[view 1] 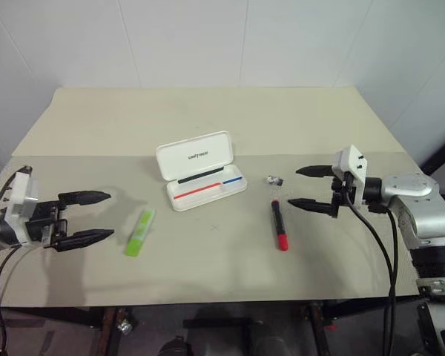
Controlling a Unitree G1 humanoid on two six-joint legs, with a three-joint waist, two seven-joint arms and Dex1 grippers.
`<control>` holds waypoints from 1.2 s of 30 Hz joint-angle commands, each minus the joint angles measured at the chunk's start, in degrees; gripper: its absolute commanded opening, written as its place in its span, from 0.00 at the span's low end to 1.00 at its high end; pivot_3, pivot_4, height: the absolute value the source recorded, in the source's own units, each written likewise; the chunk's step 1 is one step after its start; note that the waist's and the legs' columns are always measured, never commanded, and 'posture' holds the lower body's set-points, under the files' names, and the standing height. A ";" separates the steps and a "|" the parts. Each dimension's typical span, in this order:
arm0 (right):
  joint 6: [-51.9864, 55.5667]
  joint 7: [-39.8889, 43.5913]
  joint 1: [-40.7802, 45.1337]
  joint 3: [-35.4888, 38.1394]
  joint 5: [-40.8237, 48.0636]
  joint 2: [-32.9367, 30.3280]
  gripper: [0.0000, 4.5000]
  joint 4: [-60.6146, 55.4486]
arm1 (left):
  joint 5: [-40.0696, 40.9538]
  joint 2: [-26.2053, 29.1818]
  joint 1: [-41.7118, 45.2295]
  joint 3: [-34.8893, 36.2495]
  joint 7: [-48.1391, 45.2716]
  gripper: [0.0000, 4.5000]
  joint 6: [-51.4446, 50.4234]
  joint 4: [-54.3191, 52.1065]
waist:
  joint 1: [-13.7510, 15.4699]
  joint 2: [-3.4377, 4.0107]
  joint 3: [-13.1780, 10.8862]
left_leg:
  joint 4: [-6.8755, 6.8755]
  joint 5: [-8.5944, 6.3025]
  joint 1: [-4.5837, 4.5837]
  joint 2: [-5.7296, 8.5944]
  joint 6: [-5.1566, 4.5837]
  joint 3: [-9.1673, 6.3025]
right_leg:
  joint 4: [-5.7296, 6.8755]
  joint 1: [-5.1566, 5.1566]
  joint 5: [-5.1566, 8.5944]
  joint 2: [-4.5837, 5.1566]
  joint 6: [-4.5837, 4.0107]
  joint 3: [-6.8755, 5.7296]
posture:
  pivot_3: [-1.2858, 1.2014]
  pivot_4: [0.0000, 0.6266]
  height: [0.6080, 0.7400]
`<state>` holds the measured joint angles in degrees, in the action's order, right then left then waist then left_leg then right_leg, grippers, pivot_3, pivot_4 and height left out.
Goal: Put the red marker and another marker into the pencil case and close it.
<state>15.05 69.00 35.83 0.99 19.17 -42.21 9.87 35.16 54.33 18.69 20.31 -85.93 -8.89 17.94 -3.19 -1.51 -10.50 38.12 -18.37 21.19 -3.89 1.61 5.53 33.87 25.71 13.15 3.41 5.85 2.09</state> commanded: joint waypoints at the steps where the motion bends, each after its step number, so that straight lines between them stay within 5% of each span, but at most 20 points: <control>1: 0.74 -2.91 0.08 2.41 2.35 1.56 1.00 -4.60 | -0.87 0.78 2.79 -0.26 -1.36 0.99 0.88 1.53 | 0.01 0.00 0.00 | 0.02 0.00 0.01 0.01 0.00 0.00 | 0.00 0.00 0.00 0.00 0.01 0.00 | 0.52 0.24 1.00; 12: 1.34 -6.01 -3.11 -0.77 1.78 5.30 1.00 -9.78 | -5.47 -1.72 13.69 -5.80 -0.49 0.99 4.04 9.22 | 0.64 -0.01 0.01 | 0.04 0.00 0.02 0.01 0.00 -0.02 | 0.02 -0.02 -0.01 -0.01 0.02 -0.03 | 0.52 0.24 1.00; 26: -1.37 -6.96 -10.56 0.61 1.28 4.05 1.00 -12.24 | -16.70 -15.55 31.95 -15.31 0.26 0.99 13.78 30.71 | 1.57 -0.06 0.02 | 0.29 -0.01 0.05 0.06 -0.03 -0.02 | -0.01 -0.12 -0.09 -0.01 0.17 -0.04 | 0.52 0.24 1.00; 36: -3.02 -9.49 -11.54 0.04 0.65 6.27 1.00 -11.26 | -21.75 -22.16 33.89 -20.32 1.17 0.99 12.29 31.60 | 1.64 -0.06 0.02 | 0.39 -0.01 0.10 0.05 -0.03 -0.05 | 0.00 -0.12 -0.13 -0.02 0.25 -0.03 | 0.52 0.24 1.00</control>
<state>13.47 59.95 24.10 0.26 19.53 -35.96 -0.23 14.10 32.31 51.47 0.45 -85.20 3.69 50.48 -1.55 -1.58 -10.49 38.53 -18.38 21.30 -3.84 1.57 5.48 33.87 25.59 13.01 3.39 6.10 2.06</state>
